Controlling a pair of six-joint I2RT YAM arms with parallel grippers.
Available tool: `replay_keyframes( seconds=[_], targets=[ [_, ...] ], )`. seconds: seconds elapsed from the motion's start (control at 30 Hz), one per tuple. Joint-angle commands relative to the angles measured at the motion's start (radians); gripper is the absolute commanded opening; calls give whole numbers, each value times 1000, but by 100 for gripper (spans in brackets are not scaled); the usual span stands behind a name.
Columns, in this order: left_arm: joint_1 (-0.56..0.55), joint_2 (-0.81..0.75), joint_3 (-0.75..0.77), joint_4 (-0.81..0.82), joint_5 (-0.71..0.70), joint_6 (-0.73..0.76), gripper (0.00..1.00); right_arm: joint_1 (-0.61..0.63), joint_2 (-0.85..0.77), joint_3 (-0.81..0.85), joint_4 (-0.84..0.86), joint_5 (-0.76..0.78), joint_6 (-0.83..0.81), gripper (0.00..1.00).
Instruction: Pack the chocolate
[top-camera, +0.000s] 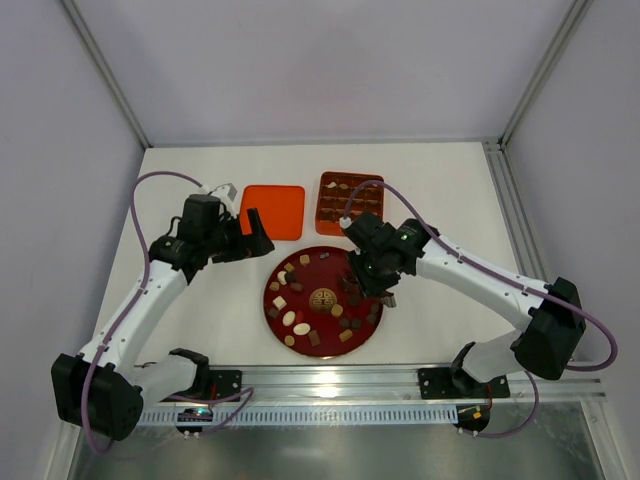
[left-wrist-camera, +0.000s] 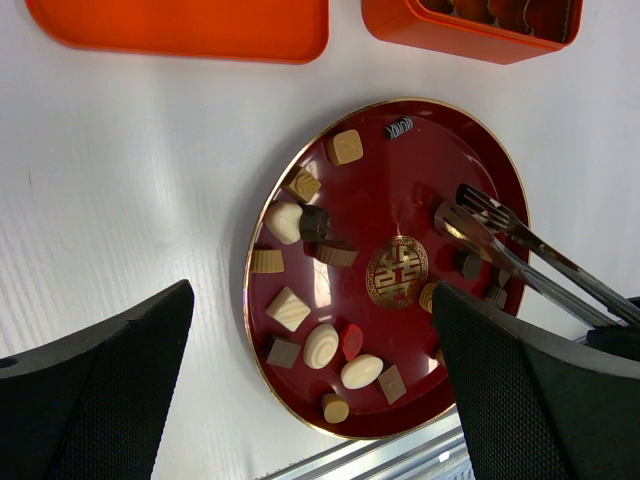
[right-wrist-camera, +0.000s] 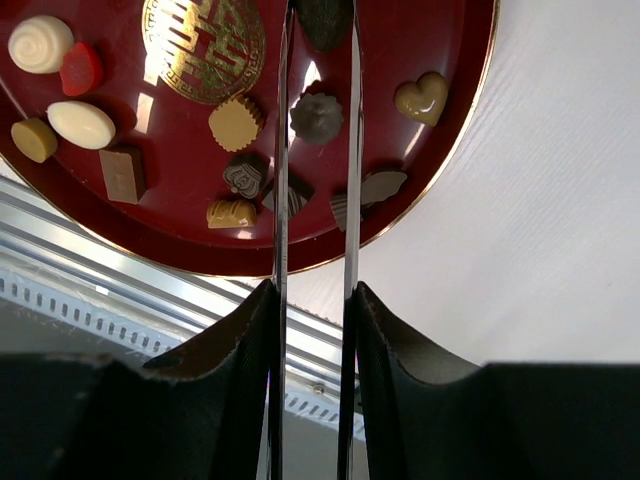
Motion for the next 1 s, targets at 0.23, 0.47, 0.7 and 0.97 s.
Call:
replay_keyframes(
  seconds=[0.23, 0.47, 0.7, 0.97],
  targets=[
    [-5, -10, 30, 7, 12, 16, 100, 5, -8, 119, -40, 40, -13, 36],
    [-5, -9, 28, 7, 17, 15, 100, -5, 4, 161, -44, 45, -24, 36],
    [-5, -10, 30, 7, 17, 15, 100, -76, 55, 283, -46, 22, -71, 36],
    [-5, -5, 31, 7, 21, 15, 100, -225, 171, 496, -41, 14, -140, 36]
  ],
)
